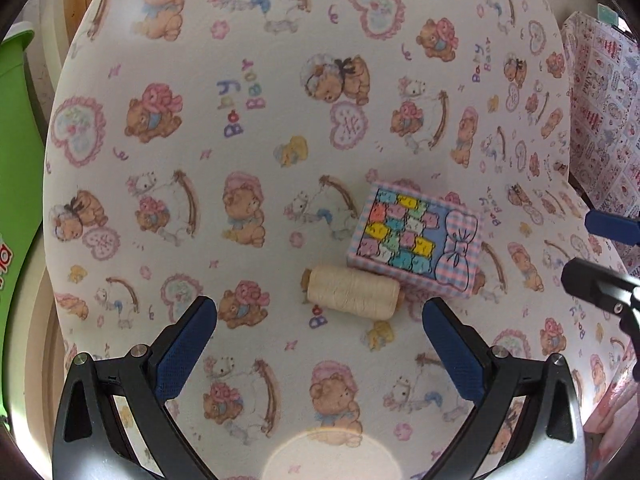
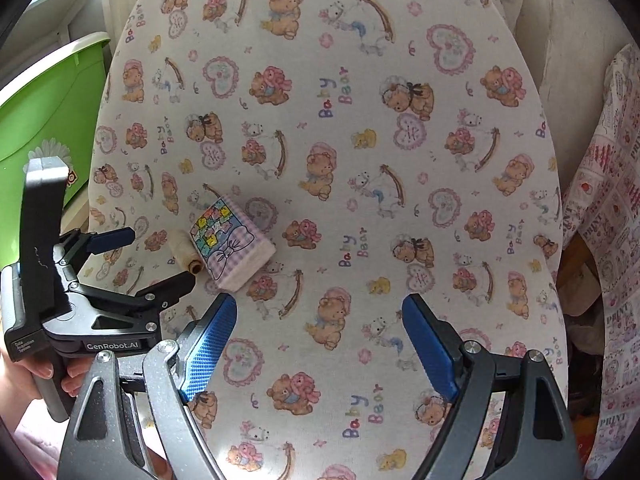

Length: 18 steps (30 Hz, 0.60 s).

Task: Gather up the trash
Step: 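Grasp the beige thread spool with the left tool while the right tool grasps the pastel box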

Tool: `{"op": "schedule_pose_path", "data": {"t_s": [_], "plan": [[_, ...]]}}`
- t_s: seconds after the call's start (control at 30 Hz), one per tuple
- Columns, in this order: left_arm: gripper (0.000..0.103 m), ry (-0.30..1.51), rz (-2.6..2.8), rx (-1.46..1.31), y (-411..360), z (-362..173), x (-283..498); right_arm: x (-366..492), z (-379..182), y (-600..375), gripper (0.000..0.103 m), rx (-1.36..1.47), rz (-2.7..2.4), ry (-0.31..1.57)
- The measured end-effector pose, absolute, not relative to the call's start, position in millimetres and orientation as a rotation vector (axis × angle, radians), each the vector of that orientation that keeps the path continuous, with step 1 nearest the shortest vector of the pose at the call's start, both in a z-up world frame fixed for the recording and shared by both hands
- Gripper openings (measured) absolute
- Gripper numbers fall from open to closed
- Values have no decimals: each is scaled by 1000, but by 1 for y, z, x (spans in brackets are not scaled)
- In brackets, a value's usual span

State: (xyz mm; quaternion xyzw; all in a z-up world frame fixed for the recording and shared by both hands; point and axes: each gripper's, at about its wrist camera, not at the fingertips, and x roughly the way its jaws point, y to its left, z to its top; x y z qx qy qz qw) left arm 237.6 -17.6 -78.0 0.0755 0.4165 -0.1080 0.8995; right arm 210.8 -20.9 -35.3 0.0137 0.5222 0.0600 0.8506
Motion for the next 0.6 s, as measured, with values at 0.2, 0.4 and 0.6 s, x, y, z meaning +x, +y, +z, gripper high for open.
{"op": "schedule_pose_path", "data": {"t_s": [0.2,0.4,0.6], "plan": [[90,861,-256,142,-25,-77,246,214,-42,-21,86,68,123,1120],[49,855,-297,120,-22,-75,233,218,-43,-17,86,83,129,1121],[49,869,-223,58,-6,-62,226,224,-44,-9,86,123,150,1122]]}}
